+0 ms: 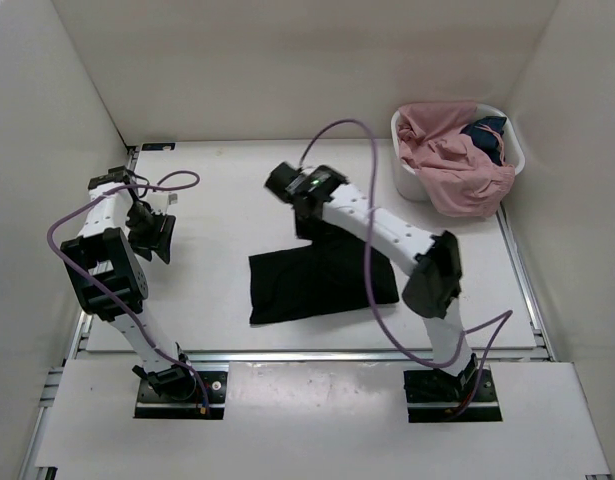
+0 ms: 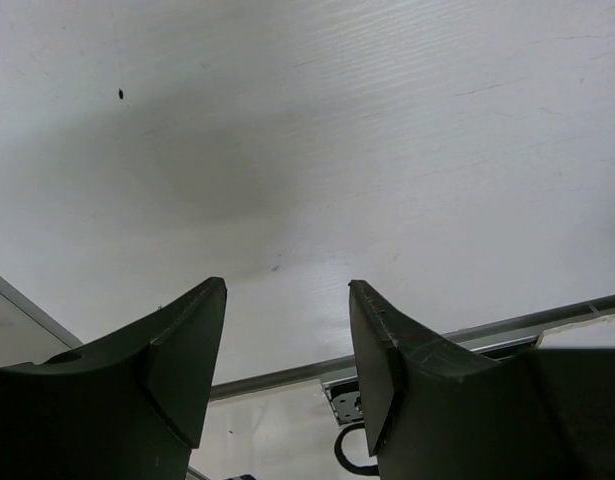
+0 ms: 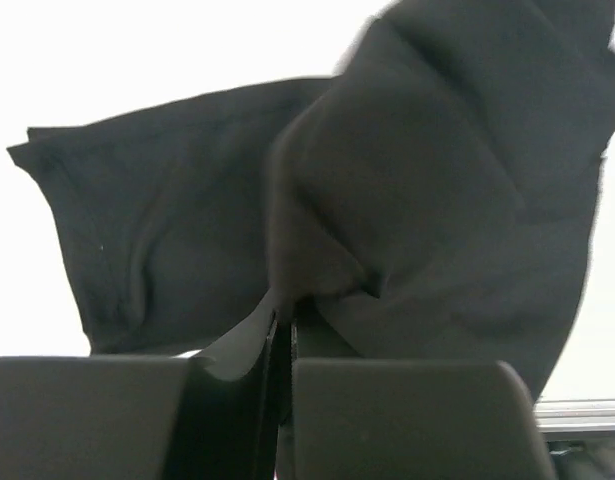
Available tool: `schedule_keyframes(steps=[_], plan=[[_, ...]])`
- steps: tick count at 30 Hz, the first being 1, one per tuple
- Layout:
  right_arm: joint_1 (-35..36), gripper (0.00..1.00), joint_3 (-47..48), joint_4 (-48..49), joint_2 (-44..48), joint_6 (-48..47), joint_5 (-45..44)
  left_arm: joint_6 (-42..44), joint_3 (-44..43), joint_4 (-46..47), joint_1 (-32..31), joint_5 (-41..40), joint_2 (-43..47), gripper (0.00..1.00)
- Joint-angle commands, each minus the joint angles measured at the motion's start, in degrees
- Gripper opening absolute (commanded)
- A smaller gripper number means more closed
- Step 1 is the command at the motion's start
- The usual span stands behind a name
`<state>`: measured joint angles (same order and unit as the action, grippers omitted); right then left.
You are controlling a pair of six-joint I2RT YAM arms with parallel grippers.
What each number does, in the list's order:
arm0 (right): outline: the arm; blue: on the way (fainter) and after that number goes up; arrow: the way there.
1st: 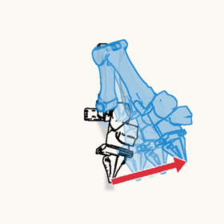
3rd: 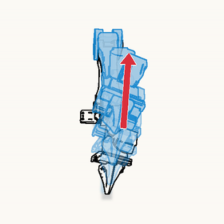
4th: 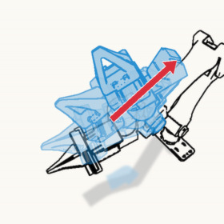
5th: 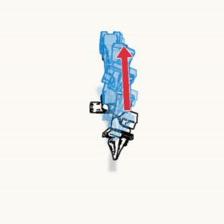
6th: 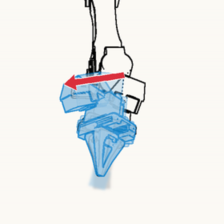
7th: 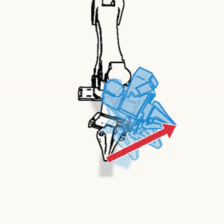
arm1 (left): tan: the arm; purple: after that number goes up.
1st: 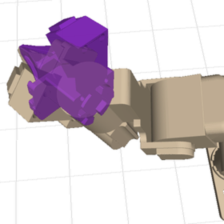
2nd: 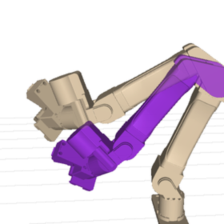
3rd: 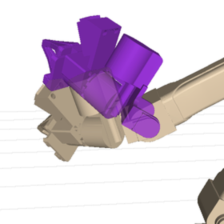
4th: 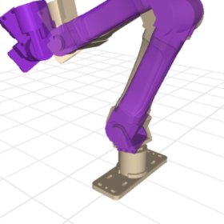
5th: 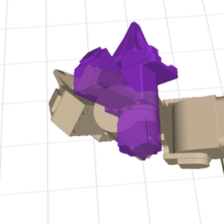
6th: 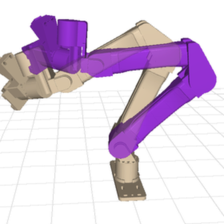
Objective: Fold and stack the trousers
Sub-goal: Fold the trousers
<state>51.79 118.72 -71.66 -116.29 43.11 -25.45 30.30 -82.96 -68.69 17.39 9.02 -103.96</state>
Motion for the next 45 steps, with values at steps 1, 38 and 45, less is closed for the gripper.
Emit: schedule_keyframes(steps=[1, 38, 45], plan=[[5.86, 0.00, 4.95, -7.72, -2.19, 7.15, 0.66, 1.07, -0.19, 1.10, -0.25, 0.65, -0.71, 0.64], [1.03, 0.00, -22.58, 0.74, 19.69, 16.92, -14.70, 1.86, 8.79, 10.06, -28.72, 11.37, -11.00, 0.14], [-0.64, 0.00, -6.85, -8.23, 19.09, 11.04, -22.71, -0.42, -3.25, 9.54, -29.34, 12.52, -15.21, 0.14]])
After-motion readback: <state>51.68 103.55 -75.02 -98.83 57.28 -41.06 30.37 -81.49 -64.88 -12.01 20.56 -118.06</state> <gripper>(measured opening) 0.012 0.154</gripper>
